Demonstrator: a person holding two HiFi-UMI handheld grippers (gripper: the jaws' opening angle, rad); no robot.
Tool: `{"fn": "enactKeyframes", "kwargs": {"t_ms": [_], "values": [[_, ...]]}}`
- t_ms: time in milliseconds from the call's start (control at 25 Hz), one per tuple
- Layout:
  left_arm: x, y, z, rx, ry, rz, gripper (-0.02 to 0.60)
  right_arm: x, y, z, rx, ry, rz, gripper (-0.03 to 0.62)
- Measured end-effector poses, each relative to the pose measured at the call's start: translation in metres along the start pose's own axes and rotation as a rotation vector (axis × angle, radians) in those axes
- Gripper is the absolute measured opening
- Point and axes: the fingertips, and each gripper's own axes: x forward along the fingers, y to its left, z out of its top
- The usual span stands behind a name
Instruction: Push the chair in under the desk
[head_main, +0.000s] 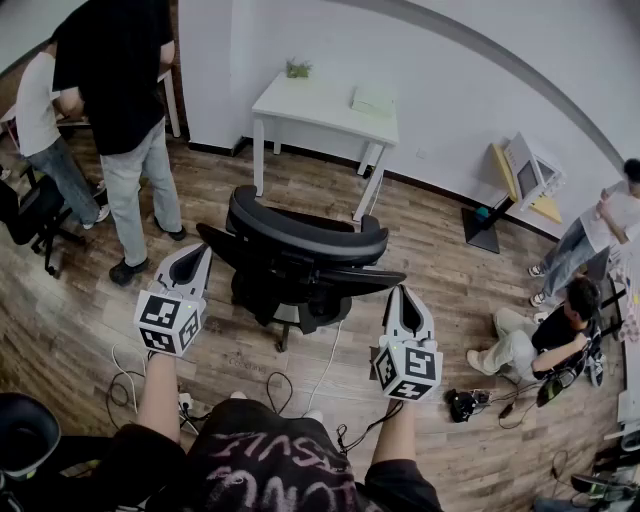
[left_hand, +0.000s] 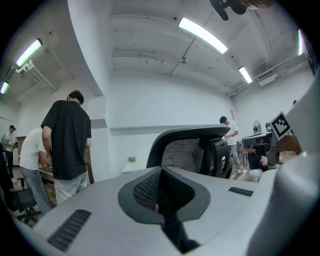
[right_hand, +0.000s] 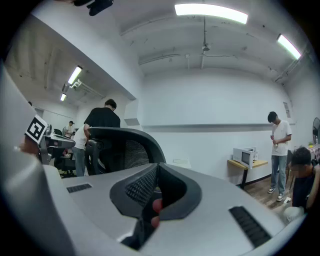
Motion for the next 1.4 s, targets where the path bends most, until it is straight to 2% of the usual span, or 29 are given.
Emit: {"fn": "enactKeyframes", "kwargs": {"t_ms": [560, 760, 920, 1080, 1240, 1400], "values": [[-0.009, 0.01, -0.001, -0.016, -0.016, 0.007, 0.015, -0.001, 0.011, 0.002, -0.03, -0.011, 0.022, 0.028], [-0.012, 0.015, -0.003, 0.014, -0.008, 0.0, 0.015, -0.002, 0.014, 0.002, -0.016, -0.018, 0.024, 0.028], [-0.013, 0.02, -0.005, 0.07, 0.001, -0.022, 0.016, -0.004, 0.015, 0.002, -0.029, -0.017, -0.002, 0.029], [-0.014, 0.029, -0.011, 0.077, 0.006, -0.051, 0.015, -0.006, 0.02, 0.001, -0.038, -0.014, -0.024, 0.029], [-0.016, 0.037, -0.015, 0.118, 0.017, -0.09, 0.017, -0.01, 0.03, 0.003, -0.047, -0.026, -0.037, 0.029], [-0.016, 0.042, -0.018, 0.118, 0.018, -0.111, 0.017, -0.017, 0.032, 0.0, -0.078, -0.012, -0.046, 0.029]]}}
